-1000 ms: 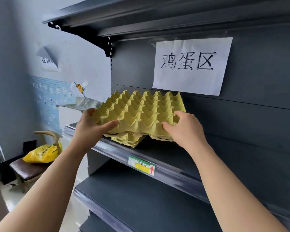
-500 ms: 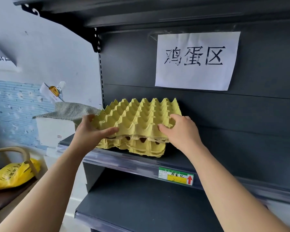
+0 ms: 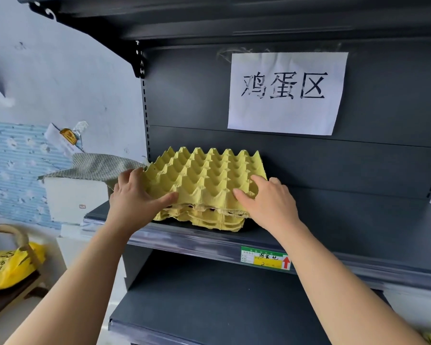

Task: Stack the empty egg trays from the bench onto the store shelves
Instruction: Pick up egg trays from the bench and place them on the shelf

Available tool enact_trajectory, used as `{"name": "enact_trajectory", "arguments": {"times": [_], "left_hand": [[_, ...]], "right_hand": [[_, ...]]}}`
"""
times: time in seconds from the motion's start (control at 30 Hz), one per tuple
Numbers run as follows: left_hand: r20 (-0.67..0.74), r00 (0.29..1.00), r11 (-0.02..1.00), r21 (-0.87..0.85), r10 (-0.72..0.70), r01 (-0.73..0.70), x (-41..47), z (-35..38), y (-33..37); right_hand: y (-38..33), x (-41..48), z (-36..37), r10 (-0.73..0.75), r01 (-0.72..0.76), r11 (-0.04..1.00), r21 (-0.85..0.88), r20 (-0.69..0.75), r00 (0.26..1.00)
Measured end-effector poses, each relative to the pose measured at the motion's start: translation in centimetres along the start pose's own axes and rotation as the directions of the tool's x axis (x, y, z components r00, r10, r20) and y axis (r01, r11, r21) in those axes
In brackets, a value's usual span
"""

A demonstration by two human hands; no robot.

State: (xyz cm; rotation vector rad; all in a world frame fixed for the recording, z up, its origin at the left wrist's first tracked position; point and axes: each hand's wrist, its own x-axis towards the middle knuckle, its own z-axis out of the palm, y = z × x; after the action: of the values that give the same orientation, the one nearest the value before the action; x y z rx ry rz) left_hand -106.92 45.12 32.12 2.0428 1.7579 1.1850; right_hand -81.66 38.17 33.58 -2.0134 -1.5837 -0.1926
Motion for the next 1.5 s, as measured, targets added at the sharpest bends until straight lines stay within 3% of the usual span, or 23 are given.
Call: {"name": "enact_trajectory", "arguments": {"times": [0.07, 0.2, 0.4, 0.67, 0.77, 1.03, 1.2, 1.5], "left_hand": [[-0.106, 0.99, 0.99, 0.114, 0.097, -0.085, -0.7, 0.1, 1.1], [-0.201, 0.921, 0.939, 0.153, 0.335, -0.308, -2.7, 1.4, 4.1], [-0.075, 0.818, 0.821, 0.089, 0.57, -0.564, -6.8, 6.0, 9.9], [0.061, 0.673, 0.675, -0.107, 0.737, -0.73, -14.6, 14.1, 20.1], [0.082, 0.613, 0.617, -0.185, 0.786, -0.765, -18.3, 17.3, 24.7], [0.147, 0.515, 0.532, -0.354, 0.844, -0.769, -29.9, 26.8, 37.8], [0.254, 0.464, 0.529, -0.41, 0.849, -0.743, -36.4, 33.7, 44.0], [0.423, 0.344, 0.524, -0.453, 0.838, -0.721, -44.2, 47.0, 54.0]], "right_hand": [[0.1, -0.4, -0.6, -0.027, 0.026, 1.0, -0.007, -0.032, 0.999], [1.0, -2.1, -2.3, -0.105, 0.104, 0.994, -0.011, -0.081, 0.991], [5.6, -6.3, -5.1, -0.087, 0.081, 0.995, -0.062, -0.104, 0.991], [17.6, -14.1, -10.6, 0.13, -0.161, 0.972, -0.171, -0.178, 0.975], [23.0, -17.4, -13.2, 0.175, -0.225, 0.955, -0.195, -0.244, 0.954], [38.5, -25.4, -19.9, 0.314, -0.368, 0.885, -0.286, -0.218, 0.924], [47.9, -29.9, -22.2, 0.393, -0.443, 0.843, -0.305, -0.212, 0.895], [64.7, -34.2, -24.4, 0.604, -0.623, 0.701, -0.346, -0.174, 0.777]]}}
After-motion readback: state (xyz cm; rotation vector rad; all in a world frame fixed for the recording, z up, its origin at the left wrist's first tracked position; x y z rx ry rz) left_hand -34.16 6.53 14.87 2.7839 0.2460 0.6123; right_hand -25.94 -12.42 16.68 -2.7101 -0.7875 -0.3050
